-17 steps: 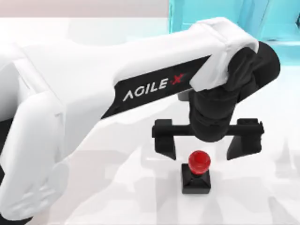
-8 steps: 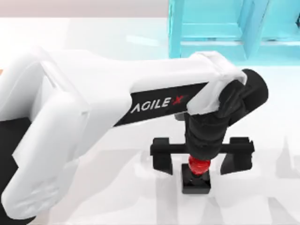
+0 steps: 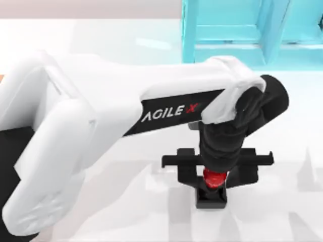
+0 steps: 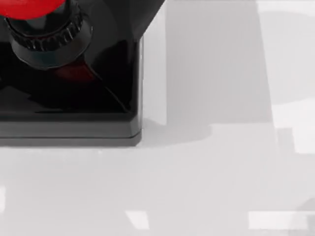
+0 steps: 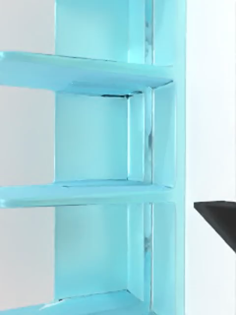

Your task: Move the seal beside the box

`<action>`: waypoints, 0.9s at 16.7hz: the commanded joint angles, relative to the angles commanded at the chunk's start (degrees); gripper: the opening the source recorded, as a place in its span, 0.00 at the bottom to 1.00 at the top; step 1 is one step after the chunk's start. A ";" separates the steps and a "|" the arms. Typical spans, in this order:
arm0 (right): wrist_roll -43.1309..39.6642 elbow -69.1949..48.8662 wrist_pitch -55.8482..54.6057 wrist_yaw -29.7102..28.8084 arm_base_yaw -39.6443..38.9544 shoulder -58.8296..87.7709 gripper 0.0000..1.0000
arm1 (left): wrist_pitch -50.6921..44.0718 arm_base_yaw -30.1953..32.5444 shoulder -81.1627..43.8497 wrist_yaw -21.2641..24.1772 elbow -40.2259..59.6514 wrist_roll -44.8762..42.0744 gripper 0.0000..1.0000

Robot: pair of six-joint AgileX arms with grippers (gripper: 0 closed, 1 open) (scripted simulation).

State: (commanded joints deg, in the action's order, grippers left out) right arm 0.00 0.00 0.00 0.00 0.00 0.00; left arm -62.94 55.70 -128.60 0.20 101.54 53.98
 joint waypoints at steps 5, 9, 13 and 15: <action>0.00 0.00 0.00 0.00 0.00 0.00 1.00 | 0.00 0.00 0.00 0.00 0.00 0.00 0.02; 0.00 0.00 0.00 0.00 0.00 0.00 1.00 | 0.00 0.00 0.00 0.00 0.00 0.00 0.00; 0.00 0.00 0.00 0.00 0.00 0.00 1.00 | 0.00 0.00 0.00 0.00 0.00 0.00 0.00; 0.00 0.00 0.00 0.00 0.00 0.00 1.00 | -0.21 -0.03 0.06 -0.02 0.25 -0.02 0.00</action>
State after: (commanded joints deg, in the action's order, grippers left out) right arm 0.00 0.00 0.00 0.00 0.00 0.00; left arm -63.15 55.67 -128.54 0.18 101.79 53.96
